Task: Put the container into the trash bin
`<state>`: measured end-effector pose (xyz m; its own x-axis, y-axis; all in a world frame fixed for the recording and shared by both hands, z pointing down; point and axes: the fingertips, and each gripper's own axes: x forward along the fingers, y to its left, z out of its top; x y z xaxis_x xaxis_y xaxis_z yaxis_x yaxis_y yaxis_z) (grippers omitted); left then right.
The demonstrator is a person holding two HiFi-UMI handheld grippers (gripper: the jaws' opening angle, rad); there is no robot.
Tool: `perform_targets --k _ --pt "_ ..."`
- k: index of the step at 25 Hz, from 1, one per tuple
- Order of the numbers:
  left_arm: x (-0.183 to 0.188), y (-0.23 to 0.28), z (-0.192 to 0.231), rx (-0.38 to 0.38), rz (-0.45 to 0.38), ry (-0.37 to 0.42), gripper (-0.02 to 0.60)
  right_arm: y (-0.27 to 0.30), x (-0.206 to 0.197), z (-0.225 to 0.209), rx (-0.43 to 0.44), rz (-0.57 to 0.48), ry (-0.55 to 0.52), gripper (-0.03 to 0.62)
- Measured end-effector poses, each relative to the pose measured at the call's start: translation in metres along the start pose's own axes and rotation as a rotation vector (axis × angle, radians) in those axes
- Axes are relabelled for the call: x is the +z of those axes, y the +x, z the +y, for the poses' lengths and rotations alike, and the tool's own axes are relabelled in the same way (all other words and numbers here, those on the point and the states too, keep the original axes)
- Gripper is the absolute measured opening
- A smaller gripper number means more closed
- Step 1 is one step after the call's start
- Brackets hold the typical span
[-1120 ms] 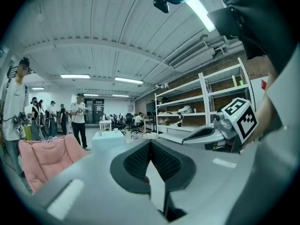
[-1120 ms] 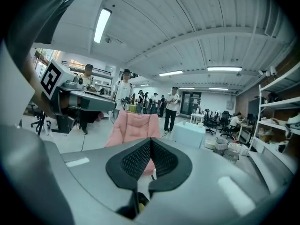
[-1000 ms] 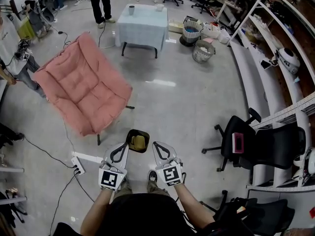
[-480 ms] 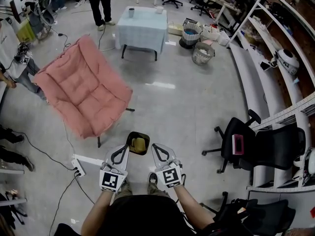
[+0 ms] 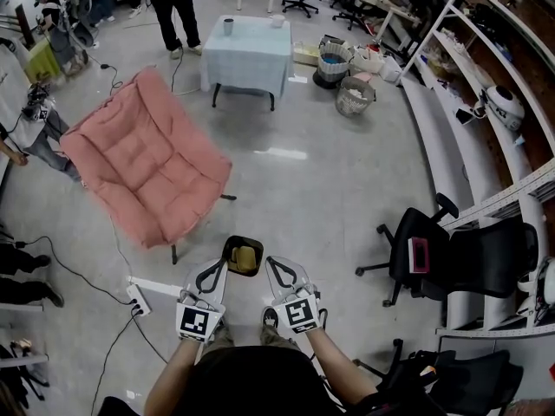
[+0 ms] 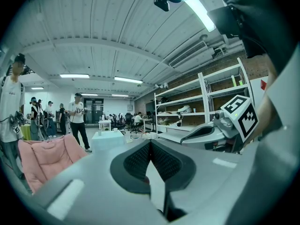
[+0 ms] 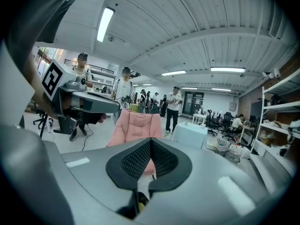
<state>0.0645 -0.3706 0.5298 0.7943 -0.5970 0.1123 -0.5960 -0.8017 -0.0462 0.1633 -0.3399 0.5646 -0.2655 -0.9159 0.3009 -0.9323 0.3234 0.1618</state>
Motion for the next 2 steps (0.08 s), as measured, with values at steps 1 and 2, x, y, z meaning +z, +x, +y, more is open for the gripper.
perform_targets --k 1,2 --pt "-0.0012 -0.0010 -0.0010 -0.001 0.008 -0.004 -0.006 -0.0007 -0.0014 0.0008 0.000 0.004 -0.001 0.011" --pt "-0.0024 -0.0020 -0.0021 -0.002 0.017 -0.009 -0.006 -0.0014 -0.0029 0.0016 0.001 0.008 -0.001 0.011"
